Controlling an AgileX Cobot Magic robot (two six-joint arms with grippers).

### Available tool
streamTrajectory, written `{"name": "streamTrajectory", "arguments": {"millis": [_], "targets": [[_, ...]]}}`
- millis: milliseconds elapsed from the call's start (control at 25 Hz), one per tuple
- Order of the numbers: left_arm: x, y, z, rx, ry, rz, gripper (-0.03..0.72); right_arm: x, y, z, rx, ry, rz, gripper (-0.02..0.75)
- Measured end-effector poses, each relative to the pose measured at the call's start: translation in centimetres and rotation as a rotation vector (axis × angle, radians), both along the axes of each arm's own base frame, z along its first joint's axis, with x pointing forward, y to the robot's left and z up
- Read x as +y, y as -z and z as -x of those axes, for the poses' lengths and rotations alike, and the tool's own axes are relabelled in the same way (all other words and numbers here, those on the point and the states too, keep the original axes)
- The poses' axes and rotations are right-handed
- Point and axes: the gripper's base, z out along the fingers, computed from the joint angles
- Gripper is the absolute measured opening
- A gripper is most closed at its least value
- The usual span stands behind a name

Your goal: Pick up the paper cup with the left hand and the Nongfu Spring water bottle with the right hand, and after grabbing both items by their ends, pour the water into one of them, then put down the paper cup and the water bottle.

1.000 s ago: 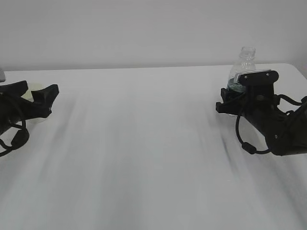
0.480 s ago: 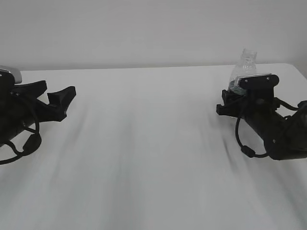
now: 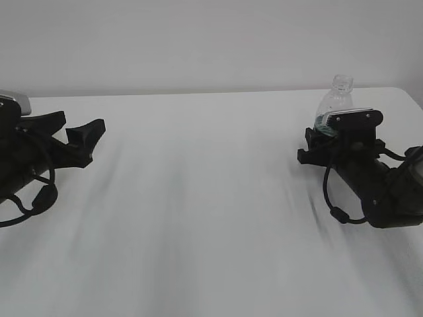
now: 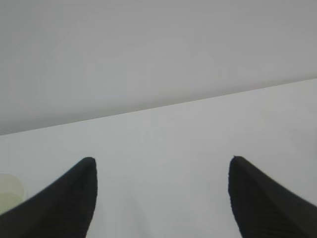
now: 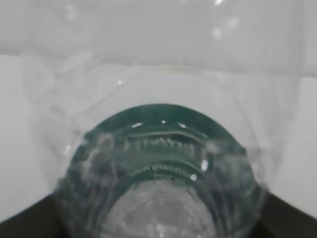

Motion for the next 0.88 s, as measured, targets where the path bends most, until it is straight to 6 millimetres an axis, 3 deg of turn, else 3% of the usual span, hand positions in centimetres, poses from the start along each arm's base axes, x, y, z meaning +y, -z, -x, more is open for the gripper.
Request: {"name": "streamTrajectory", "arguments": {"millis": [400,680,880], "targets": [[0.0,0.0,0.0,0.0,0.0,0.0,0.588,-0.01,-0.14,-0.03,-0.021,0.001,-0.001,0.466],[0.0,0.0,0.0,0.001,0.0,0.002,0.588,0.01,-0.24,-0.05,-0.032,-0.001,-0.001,0.544],[0.0,0.0,0.0,0.001,0.0,0.002,0.588,0.0,-0.29,-0.06,-0.038,0.0,-0.001,0.554]]}}
